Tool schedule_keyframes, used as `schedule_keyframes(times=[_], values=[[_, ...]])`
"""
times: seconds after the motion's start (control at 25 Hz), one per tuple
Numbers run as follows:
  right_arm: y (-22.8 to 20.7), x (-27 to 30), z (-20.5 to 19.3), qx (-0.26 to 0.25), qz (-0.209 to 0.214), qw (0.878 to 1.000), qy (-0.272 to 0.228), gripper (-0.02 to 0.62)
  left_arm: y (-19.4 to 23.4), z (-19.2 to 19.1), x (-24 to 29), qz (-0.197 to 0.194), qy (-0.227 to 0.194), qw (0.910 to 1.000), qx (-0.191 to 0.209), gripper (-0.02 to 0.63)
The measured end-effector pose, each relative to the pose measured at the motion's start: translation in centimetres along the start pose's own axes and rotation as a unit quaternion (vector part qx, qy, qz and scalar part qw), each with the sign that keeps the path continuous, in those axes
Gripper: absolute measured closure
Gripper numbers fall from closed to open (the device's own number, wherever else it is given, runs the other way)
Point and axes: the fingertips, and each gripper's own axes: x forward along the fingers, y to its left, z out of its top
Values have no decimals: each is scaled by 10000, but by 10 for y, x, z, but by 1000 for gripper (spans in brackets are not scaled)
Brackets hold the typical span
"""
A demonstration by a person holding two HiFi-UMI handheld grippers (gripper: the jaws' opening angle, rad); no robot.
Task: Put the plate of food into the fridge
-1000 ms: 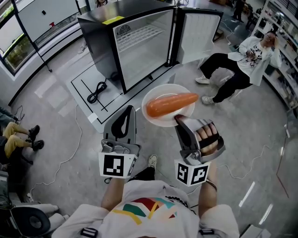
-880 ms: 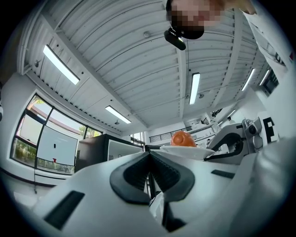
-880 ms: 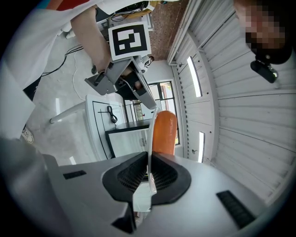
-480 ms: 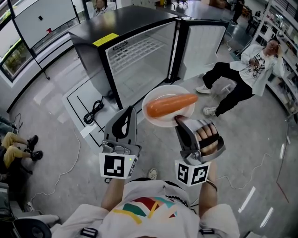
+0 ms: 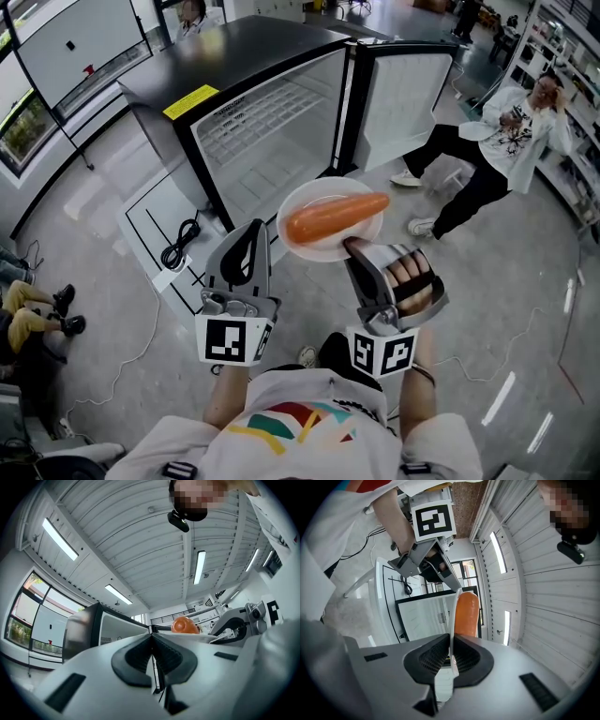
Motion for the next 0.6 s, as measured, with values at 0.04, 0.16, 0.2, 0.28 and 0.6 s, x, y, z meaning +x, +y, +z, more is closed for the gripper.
schedule_keyframes(times=[0.04,0.16,0.2,0.28,0.6], values=[[0,3,-2,16,7,10000,-17,574,1,-1,3,13,8,10000,-4,600],[0,12,-10,58,28,9999,-91,574,1,-8,14,62,76,10000,1,601],[-1,17,-14,64,36,9999,-121,574,1,-10,18,78,99,9999,14,601],[-2,27,-21,68,60,9998,-202,574,1,-14,27,138,134,9998,48,601],[-14,83,-51,9,152,9971,-747,574,16,-27,75,646,210,9976,156,601]])
